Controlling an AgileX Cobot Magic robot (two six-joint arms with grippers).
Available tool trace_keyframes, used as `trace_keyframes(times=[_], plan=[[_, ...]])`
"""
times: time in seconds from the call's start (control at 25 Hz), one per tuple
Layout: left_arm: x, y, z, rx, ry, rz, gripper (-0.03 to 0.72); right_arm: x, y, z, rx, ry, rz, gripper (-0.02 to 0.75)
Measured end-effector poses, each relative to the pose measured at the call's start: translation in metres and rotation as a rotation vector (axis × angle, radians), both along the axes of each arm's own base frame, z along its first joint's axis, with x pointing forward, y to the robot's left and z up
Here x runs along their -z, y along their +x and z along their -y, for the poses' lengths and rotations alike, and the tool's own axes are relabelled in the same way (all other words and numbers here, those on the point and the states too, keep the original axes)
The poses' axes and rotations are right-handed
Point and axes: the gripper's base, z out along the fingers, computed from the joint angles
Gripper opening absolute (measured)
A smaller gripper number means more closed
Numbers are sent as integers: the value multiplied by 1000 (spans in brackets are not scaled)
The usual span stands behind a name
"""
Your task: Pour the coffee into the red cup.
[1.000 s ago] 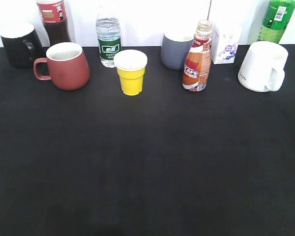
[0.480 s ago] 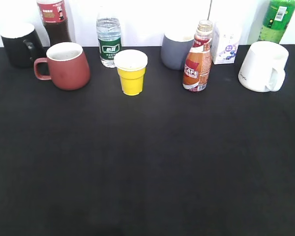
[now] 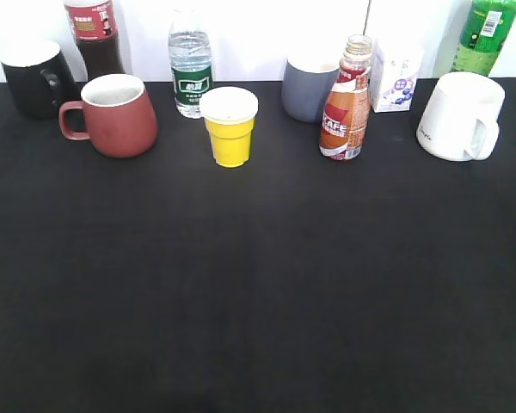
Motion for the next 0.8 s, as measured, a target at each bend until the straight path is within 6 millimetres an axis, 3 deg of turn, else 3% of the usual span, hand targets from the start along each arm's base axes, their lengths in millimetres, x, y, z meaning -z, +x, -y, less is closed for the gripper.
trace_keyframes(times=[0.36, 0.44, 0.52, 0.56, 0.6, 0.8], plan=[[0, 0, 0, 10, 9, 0, 241, 0, 0, 0, 0, 0, 0, 580], [0, 0, 0, 10, 9, 0, 320, 0, 0, 0, 0, 0, 0, 580], [0, 0, 0, 10, 9, 0, 543, 0, 0, 0, 0, 0, 0, 580], [0, 0, 0, 10, 9, 0, 617, 0, 0, 0, 0, 0, 0, 580], [0, 0, 0, 10, 9, 0, 635, 0, 0, 0, 0, 0, 0, 580], [0, 0, 0, 10, 9, 0, 575, 0, 0, 0, 0, 0, 0, 580]])
